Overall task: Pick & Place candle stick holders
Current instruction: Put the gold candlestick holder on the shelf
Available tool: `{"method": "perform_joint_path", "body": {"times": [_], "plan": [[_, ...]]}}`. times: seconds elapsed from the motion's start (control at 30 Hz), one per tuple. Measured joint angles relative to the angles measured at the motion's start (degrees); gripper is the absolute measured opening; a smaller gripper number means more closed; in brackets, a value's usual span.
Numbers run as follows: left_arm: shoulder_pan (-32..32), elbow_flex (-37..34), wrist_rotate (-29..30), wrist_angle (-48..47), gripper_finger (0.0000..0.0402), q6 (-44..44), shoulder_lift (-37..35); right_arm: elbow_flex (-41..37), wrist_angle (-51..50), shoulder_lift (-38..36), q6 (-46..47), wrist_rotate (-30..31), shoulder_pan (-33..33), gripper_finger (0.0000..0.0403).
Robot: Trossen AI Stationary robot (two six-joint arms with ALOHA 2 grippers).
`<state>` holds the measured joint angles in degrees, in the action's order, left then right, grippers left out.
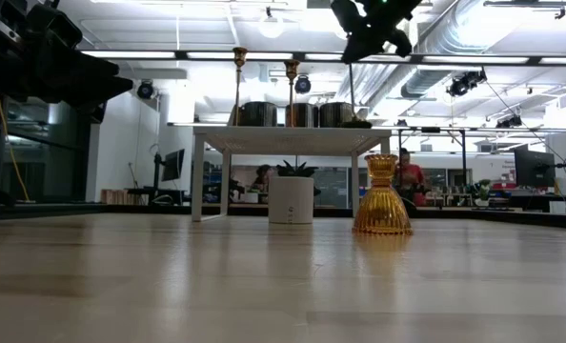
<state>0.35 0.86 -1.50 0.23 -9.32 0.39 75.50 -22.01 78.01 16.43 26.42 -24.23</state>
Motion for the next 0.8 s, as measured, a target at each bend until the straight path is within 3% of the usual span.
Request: {"method": "perform_joint_path", "body": {"times": [0.8], "plan": [[0.01,0.0,0.8,-0.07,0.0152,0.0,0.0,0.0,4.93,3.92,-0.24,-1.47,-0.56,0.0012]]}}
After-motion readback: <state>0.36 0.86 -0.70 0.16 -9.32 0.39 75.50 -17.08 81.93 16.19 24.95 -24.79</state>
